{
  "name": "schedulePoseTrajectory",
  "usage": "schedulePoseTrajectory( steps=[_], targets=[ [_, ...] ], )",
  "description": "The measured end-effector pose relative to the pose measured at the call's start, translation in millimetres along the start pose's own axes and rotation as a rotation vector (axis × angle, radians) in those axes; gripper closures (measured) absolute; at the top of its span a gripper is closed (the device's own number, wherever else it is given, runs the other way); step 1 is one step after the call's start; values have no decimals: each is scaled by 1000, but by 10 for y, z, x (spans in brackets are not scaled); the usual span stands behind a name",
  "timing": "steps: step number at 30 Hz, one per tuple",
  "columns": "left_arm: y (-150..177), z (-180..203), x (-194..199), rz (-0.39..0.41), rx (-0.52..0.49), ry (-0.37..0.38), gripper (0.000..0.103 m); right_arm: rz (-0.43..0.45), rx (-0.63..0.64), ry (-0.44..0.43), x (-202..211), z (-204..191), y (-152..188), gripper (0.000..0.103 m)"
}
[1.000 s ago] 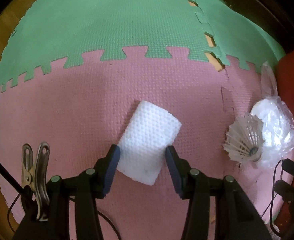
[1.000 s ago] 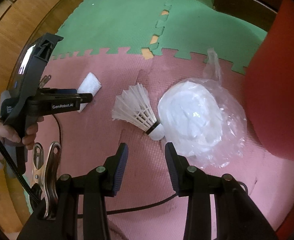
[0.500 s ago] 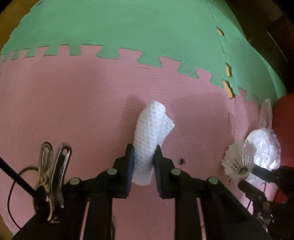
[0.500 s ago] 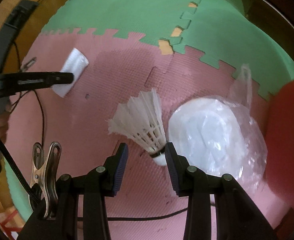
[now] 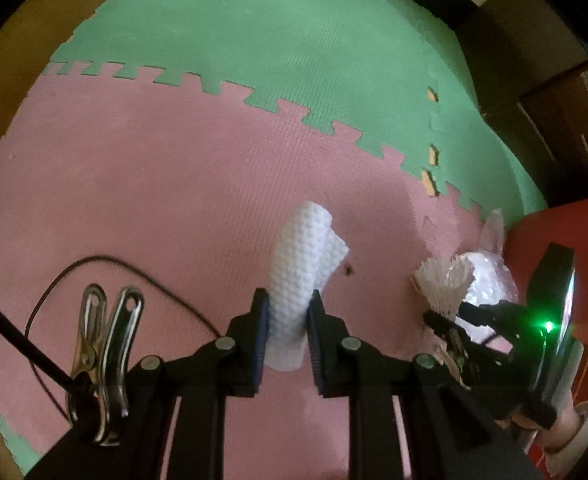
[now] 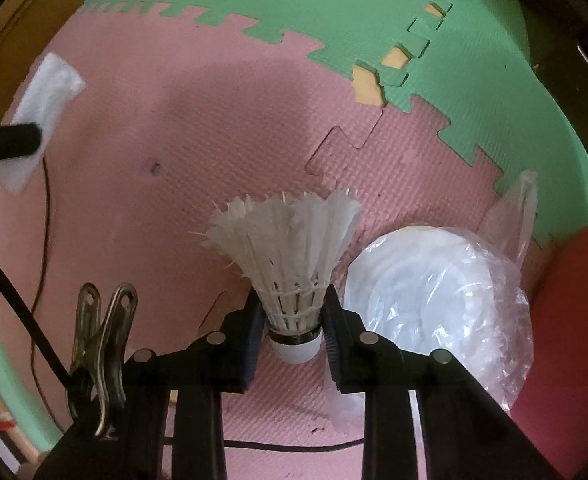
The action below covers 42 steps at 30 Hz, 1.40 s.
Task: Collect trash
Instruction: 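Close the left tool on the white paper towel while the right tool grasps the shuttlecock, then carry the paper towel in the left tool and shuttlecock in the right tool over the bucket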
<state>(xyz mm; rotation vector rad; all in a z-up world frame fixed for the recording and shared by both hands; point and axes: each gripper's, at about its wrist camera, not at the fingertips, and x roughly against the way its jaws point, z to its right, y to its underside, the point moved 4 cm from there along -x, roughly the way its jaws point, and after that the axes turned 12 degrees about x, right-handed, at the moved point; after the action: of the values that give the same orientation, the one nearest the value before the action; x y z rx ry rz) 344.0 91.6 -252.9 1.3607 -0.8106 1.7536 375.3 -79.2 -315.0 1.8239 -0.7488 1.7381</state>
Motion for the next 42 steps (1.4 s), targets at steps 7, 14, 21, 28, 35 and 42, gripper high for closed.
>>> schedulePoseTrajectory(
  steps=[7, 14, 21, 28, 35, 42],
  targets=[
    [108, 58, 383, 33, -7, 7, 84, 55, -53, -37, 464, 61, -36, 75],
    [188, 228, 760, 68, 13, 6, 84, 137, -85, -91, 932, 198, 168, 75],
    [320, 598, 1081, 60, -7, 33, 84, 186, -57, -127, 1499, -61, 441, 75],
    [409, 1033, 1517, 82, -95, 59, 84, 237, -114, -156, 2002, 3, 714, 75],
    [502, 1365, 1831, 104, -168, 59, 84, 255, -130, -153, 2372, 140, 936, 75],
    [676, 1691, 2137, 129, -255, 66, 84, 316, -141, -129, 2847, 304, 1181, 75]
  ],
)
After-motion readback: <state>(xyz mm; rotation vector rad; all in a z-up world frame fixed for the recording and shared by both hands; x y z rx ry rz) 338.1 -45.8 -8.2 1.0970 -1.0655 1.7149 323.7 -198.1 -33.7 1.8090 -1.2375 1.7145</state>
